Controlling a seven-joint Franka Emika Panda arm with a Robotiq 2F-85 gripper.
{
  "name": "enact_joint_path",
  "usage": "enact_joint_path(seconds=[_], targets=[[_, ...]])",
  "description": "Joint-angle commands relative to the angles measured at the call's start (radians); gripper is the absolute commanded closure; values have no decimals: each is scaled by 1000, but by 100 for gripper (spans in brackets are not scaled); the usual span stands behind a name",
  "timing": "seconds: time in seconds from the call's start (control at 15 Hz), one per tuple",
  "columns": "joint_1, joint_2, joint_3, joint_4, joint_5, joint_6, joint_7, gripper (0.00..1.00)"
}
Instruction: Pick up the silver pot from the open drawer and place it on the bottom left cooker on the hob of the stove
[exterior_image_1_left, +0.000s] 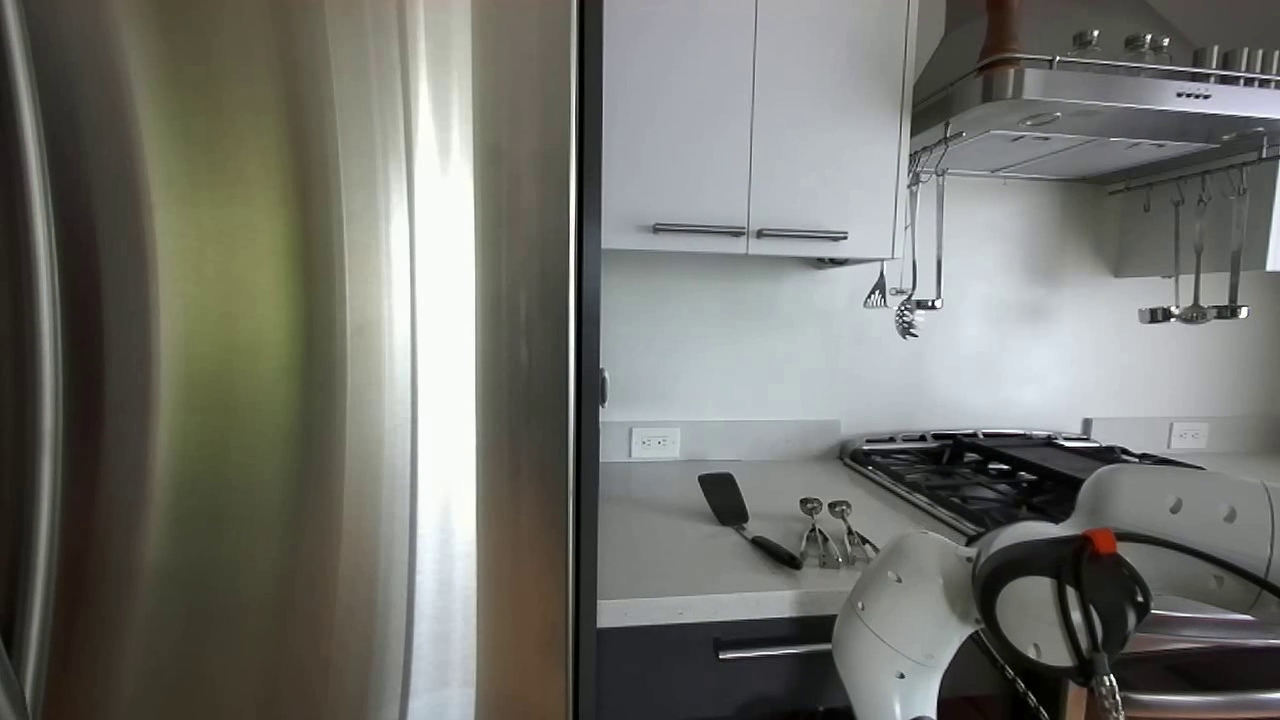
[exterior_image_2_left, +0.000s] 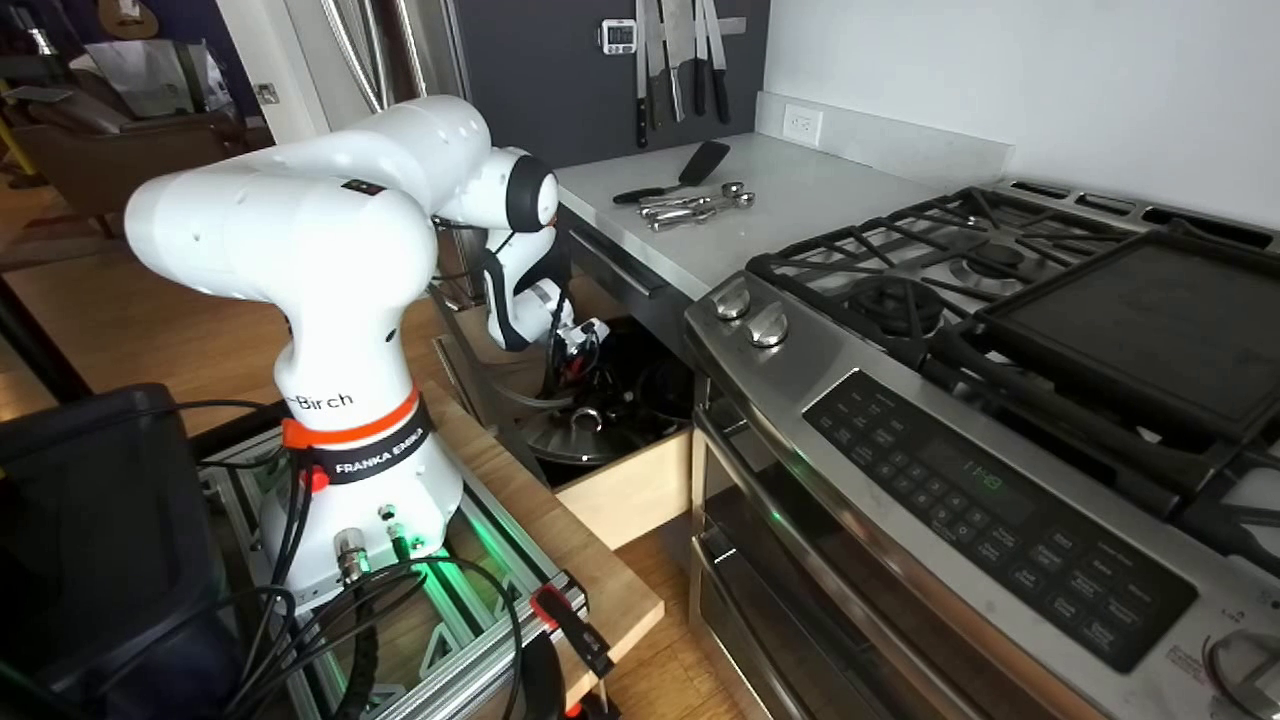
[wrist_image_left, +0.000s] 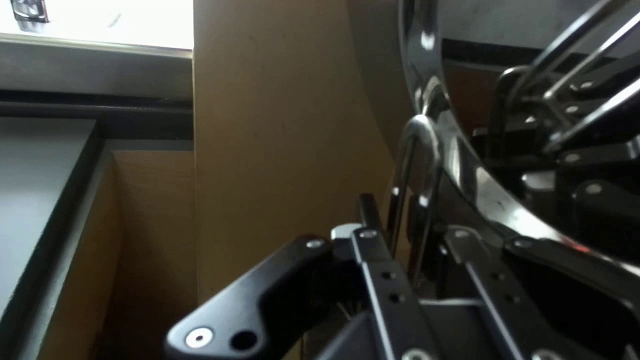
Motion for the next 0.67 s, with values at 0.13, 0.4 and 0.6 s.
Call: enact_joint_path(seconds=[0.13, 0.4, 0.6], targets=[[9, 7, -21, -1, 41, 2, -14, 98], [14, 6, -27, -2, 45, -6, -16, 98], [10, 1, -17, -5, 24, -25, 1, 98]])
